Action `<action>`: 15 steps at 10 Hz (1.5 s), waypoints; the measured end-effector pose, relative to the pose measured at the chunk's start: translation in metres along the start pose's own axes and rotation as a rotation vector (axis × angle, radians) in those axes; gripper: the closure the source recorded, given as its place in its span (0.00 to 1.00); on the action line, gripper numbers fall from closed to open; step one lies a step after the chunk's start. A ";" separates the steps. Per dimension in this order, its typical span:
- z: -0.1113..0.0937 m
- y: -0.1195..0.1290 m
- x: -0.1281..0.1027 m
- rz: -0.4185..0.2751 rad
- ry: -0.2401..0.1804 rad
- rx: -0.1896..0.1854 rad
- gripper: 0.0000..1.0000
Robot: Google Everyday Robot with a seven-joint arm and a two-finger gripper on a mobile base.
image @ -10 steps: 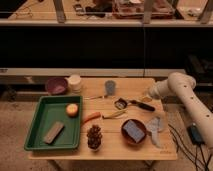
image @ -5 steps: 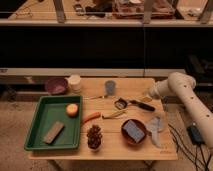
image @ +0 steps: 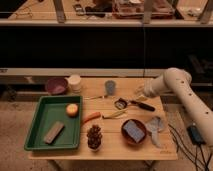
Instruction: Place pepper in purple bowl
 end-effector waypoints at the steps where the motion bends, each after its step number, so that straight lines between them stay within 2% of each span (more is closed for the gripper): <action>1: 0.002 -0.010 0.020 -0.046 0.028 0.029 0.80; 2: 0.000 -0.024 0.041 -0.104 0.062 0.065 0.80; 3: -0.001 -0.028 0.049 -0.124 0.073 0.075 0.76; 5: -0.002 -0.024 0.041 -0.128 0.075 0.088 0.56; 7: -0.013 -0.027 0.034 -0.183 0.080 0.113 0.34; 8: -0.016 -0.030 0.034 -0.192 0.081 0.118 0.28; 15: -0.014 -0.031 0.035 -0.194 0.082 0.120 0.26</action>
